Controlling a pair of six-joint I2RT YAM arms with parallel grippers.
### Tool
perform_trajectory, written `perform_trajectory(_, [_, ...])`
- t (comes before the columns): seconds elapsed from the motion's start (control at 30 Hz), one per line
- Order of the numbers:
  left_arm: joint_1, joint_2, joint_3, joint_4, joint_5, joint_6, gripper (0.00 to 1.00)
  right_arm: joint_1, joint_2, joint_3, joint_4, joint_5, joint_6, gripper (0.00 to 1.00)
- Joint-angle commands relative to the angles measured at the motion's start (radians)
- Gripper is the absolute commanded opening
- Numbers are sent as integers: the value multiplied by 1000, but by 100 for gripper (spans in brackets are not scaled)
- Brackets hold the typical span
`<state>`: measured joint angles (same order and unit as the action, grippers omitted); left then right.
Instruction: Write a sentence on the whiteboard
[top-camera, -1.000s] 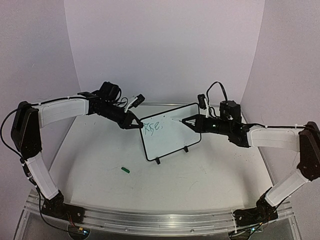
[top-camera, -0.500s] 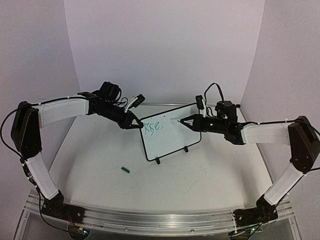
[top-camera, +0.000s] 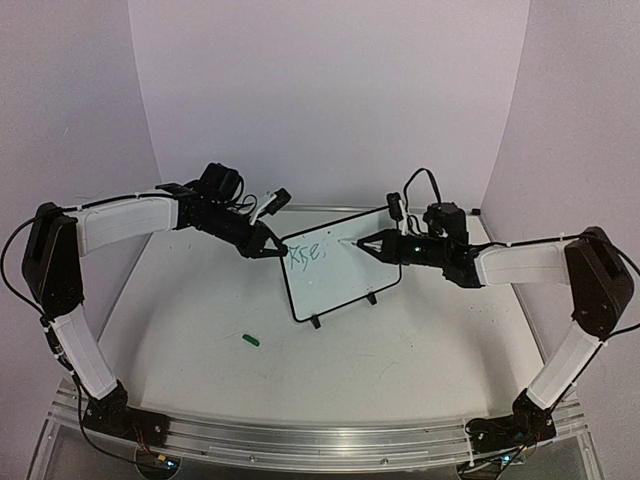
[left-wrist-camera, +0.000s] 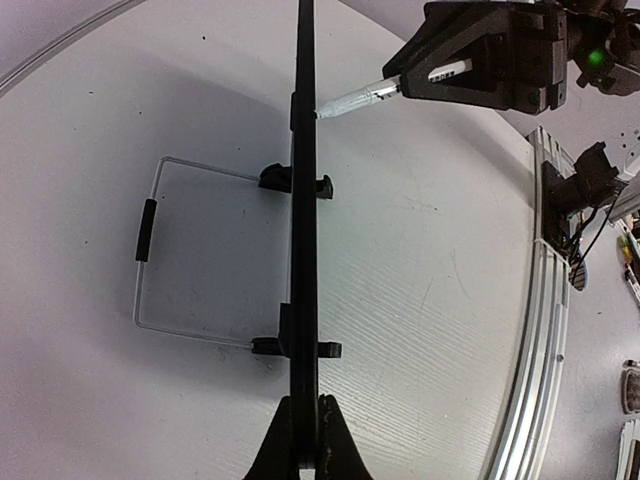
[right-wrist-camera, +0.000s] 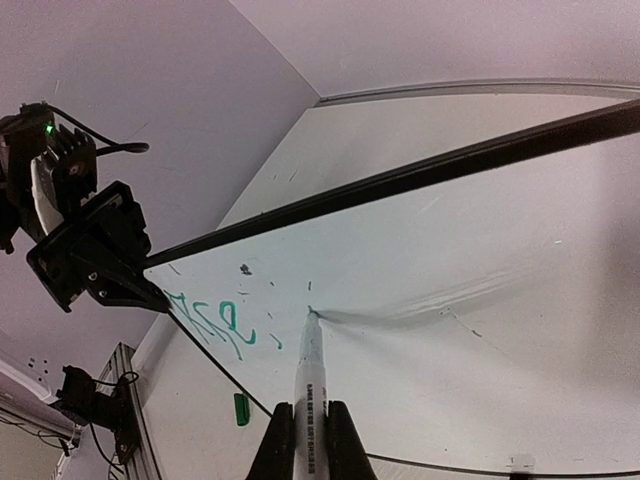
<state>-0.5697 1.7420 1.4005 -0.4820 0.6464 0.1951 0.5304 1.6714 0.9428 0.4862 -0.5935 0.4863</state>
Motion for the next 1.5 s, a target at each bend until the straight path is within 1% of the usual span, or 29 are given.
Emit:
perform_trajectory(0.0, [-16,28,7,-81,-56,56,0,-6,31,56,42,-5,-1,0])
perform_trajectory(0.2, [-16,30,8,-81,-56,55,0,-5,63,68,41,-42,-2,0])
perform_trajectory(0.37, [-16,32,9,-80,-54,55,0,-3,60,48,38,-42,-3,0])
perform_trajectory(0.87, [-18,27,9,-83,-56,56,0,-5,-9,-17,26,65,3,0])
perform_trajectory(1.47, [-20,26,9,-83,-58,57,0,-4,11,-33,-20,53,-13,0])
